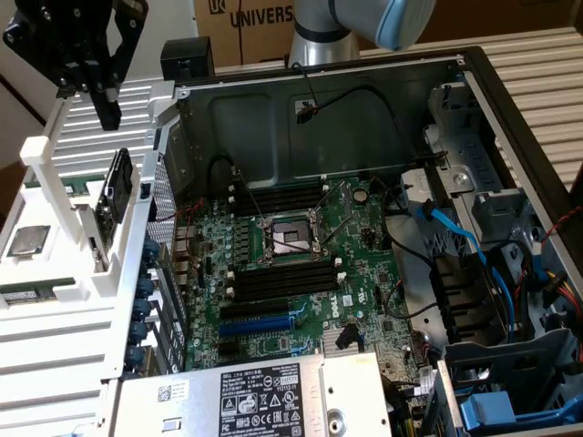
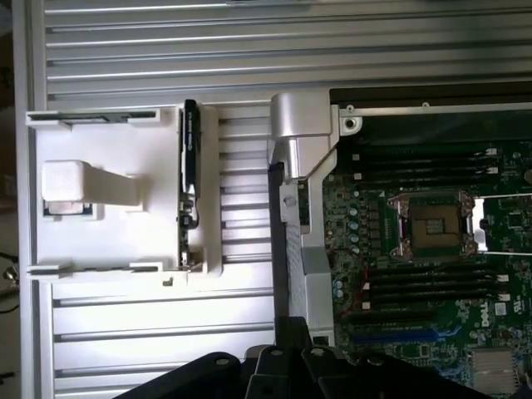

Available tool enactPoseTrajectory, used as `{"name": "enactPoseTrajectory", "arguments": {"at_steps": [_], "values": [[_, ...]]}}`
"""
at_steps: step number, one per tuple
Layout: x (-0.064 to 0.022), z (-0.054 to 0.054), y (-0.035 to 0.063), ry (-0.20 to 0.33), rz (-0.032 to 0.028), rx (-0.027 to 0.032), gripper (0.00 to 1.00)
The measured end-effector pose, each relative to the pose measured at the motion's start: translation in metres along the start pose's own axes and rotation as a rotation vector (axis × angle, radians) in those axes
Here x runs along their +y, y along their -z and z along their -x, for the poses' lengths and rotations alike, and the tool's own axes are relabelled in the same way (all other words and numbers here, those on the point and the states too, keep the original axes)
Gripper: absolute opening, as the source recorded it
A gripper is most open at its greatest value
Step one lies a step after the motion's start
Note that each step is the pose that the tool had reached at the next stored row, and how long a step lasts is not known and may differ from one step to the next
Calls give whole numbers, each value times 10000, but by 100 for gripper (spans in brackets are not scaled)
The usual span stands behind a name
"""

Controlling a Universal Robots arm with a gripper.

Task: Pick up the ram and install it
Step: 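Reach for the ram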

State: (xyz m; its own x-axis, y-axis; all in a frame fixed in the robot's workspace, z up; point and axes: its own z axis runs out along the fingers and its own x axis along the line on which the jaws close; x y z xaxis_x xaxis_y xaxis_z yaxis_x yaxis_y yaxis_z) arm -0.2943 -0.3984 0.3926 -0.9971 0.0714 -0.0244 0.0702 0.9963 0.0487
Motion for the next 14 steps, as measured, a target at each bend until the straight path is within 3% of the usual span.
{"name": "enactPoseTrajectory", "arguments": {"at_steps": [14], "values": [[-45, -636, 18, 1, 0, 0, 11]]}}
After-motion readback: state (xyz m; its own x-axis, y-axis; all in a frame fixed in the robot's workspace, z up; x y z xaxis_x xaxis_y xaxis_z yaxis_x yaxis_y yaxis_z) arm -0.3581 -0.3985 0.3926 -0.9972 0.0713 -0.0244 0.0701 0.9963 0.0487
